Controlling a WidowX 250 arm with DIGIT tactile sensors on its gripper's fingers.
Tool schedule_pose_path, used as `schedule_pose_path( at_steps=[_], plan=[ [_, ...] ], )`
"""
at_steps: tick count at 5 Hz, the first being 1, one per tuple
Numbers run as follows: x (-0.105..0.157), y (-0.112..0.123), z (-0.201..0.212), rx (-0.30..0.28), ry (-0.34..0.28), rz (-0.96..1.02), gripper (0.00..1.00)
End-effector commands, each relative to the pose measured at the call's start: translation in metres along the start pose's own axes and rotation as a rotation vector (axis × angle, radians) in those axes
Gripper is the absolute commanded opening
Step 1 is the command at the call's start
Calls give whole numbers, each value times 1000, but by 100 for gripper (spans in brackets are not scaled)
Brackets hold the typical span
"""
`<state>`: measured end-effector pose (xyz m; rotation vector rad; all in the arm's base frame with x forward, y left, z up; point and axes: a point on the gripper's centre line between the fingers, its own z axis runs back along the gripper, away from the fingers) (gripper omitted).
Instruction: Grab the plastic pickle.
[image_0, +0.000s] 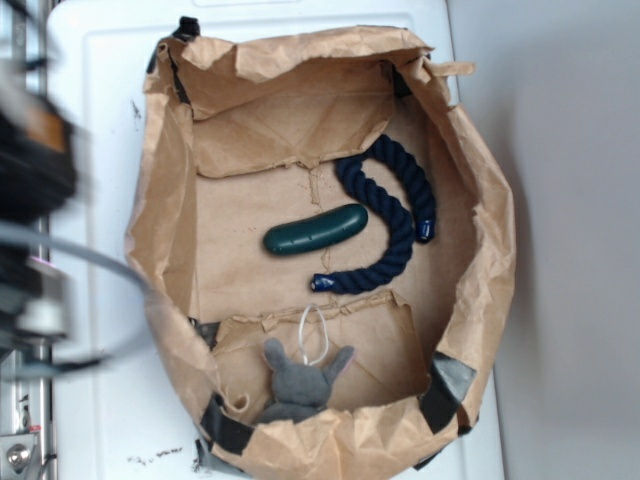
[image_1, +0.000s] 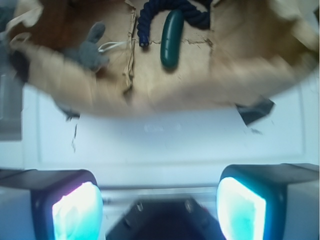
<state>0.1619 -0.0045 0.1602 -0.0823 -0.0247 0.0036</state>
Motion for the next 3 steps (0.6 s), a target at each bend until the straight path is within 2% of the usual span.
schedule_pose_path(
  at_steps=[1, 3],
  plan=[
    [65, -14, 3, 42, -21, 27, 100],
    [74, 10, 21, -34, -29, 54, 100]
  ],
)
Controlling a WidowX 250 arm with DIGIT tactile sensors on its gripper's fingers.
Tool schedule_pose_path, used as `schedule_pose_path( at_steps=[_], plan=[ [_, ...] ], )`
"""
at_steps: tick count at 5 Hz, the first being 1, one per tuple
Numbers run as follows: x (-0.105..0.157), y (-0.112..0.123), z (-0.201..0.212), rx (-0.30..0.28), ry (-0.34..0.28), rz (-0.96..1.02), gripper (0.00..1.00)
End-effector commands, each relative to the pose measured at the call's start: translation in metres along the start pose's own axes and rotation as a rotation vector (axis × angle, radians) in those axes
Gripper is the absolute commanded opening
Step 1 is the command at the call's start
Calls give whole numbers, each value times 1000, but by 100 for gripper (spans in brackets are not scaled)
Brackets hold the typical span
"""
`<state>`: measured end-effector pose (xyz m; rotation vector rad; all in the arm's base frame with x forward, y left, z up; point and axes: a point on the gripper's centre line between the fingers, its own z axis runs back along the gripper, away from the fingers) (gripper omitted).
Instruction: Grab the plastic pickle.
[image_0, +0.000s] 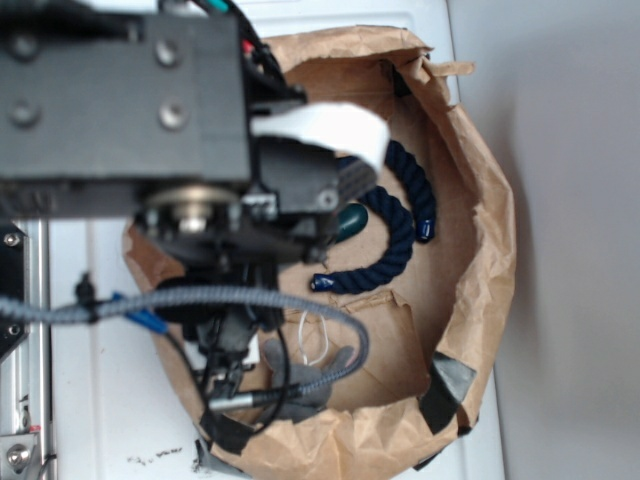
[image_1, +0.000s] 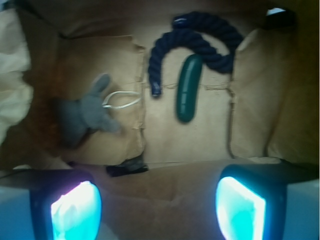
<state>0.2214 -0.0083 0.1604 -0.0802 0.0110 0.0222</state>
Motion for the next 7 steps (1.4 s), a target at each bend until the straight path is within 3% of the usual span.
schedule_pose_path(
  at_steps=[1, 4, 6, 7],
  plan=[
    [26, 15, 11, -26, -88, 56, 100],
    [57, 21, -47, 31, -177, 34, 100],
    [94, 40, -66, -3, -154, 58, 100],
    [75, 47, -75, -53, -142, 78, 100]
  ],
)
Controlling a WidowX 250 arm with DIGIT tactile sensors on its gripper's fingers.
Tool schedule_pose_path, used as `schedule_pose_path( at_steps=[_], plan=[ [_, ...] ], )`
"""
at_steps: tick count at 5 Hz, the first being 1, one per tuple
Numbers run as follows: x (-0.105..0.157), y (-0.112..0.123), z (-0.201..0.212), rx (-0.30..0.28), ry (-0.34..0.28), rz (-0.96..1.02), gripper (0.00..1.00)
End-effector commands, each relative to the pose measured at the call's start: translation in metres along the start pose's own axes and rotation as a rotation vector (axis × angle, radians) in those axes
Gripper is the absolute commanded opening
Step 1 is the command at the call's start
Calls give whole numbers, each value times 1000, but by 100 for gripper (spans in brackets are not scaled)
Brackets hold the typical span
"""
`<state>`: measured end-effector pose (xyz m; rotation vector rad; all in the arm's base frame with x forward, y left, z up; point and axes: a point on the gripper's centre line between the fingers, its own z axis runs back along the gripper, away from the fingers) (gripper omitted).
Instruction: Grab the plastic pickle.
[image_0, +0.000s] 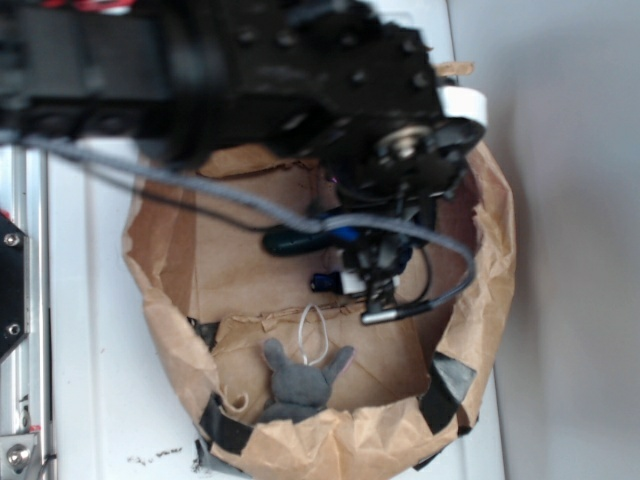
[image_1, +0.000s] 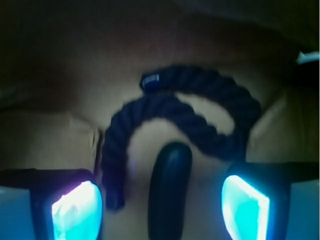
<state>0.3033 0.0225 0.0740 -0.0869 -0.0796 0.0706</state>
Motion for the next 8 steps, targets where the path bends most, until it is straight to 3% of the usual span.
schedule_pose_path(
  at_steps=[1, 3, 8],
  plan=[
    [-3, 15, 6, -59, -47, 0, 100],
    [19, 14, -18, -11, -39, -23, 100],
    [-41, 13, -10, 66, -54, -142, 100]
  ],
)
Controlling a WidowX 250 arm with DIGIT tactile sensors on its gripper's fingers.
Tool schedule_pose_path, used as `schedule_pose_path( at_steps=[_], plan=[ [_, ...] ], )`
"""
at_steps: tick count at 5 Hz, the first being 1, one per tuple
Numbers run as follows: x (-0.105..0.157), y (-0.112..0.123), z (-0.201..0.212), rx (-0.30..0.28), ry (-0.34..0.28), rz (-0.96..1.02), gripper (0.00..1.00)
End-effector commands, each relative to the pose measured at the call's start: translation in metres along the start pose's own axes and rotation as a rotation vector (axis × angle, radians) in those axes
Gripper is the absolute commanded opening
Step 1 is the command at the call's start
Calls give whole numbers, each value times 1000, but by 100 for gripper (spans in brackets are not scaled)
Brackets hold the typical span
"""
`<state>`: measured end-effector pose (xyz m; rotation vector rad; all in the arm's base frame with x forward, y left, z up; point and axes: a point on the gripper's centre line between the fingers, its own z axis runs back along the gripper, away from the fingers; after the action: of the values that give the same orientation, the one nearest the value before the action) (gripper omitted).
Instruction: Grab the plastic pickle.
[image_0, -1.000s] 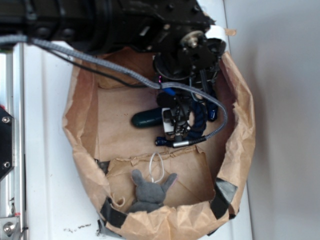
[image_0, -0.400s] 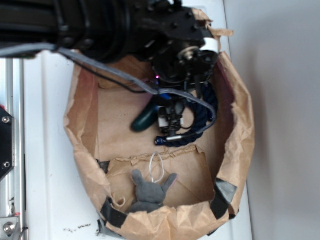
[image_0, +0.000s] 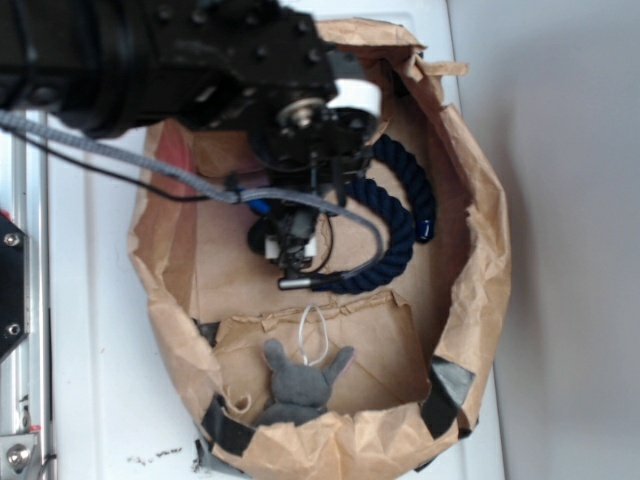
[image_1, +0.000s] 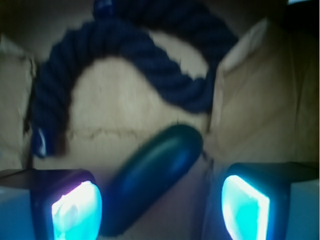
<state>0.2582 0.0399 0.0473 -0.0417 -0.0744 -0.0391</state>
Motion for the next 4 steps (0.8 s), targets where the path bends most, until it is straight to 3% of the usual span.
schedule_pose_path(
  at_steps=[1, 2, 3, 4],
  plan=[
    [-3, -6, 12, 31, -57, -45, 100],
    [-6, -8, 12, 13, -28, 41, 100],
    [0, -8, 13, -61, 57, 251, 100],
    [4, -10, 11, -94, 103, 336, 100]
  ],
)
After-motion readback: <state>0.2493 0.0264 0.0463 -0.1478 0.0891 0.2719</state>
